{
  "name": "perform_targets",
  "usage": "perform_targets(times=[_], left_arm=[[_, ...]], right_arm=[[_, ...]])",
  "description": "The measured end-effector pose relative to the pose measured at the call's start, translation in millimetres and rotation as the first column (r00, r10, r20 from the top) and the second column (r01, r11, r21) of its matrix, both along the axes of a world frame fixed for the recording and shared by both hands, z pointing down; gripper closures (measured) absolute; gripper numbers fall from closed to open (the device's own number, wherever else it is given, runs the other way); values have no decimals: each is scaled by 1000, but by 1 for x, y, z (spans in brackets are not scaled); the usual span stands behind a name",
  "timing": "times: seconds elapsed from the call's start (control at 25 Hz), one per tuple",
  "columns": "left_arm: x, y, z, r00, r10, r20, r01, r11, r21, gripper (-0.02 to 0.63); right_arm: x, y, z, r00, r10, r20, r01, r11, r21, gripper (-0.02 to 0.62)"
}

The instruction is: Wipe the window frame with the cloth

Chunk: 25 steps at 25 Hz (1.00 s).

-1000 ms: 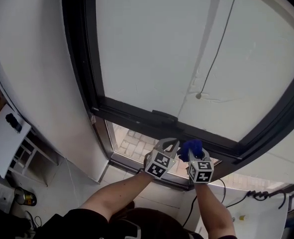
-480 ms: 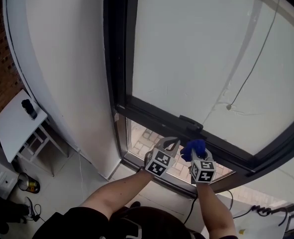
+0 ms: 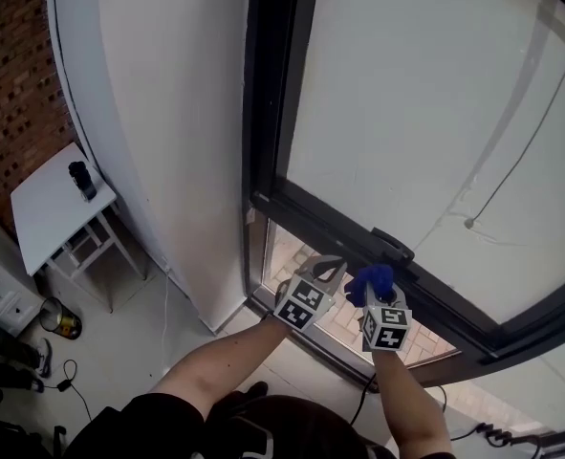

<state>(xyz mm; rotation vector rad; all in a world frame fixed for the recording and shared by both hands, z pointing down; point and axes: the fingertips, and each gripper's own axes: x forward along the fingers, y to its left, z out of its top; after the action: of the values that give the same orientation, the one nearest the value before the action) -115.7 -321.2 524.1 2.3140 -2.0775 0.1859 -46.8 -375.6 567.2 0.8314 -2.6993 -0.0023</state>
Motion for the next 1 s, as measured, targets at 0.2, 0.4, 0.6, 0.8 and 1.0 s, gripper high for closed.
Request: perform_targets(times=[0.2,0.4,0.6,0.8,1.0], left_arm=[[-16,10,-3,999,-53,-1,53,999,-5,612],[-40,17,-1,996,-87,-5,87,996,-9,612],[-70,22,1,996,-86,-1,86,996,-4,612],[-96,30,-1,997,-73,-5,73,997,1,612],[-122,38,3,996,-89,-26,89,996,-3,612]], right_arm=[[-23,6,-1,999,-52,7,52,999,-10,514],[-50,12,-1,996,-83,12,84,997,-2,514],[-75,18,-1,996,-87,18,87,996,4,514],[-101,25,-3,997,-72,25,72,997,-3,514],[-125,28,-1,997,-69,22,69,998,-1,514]])
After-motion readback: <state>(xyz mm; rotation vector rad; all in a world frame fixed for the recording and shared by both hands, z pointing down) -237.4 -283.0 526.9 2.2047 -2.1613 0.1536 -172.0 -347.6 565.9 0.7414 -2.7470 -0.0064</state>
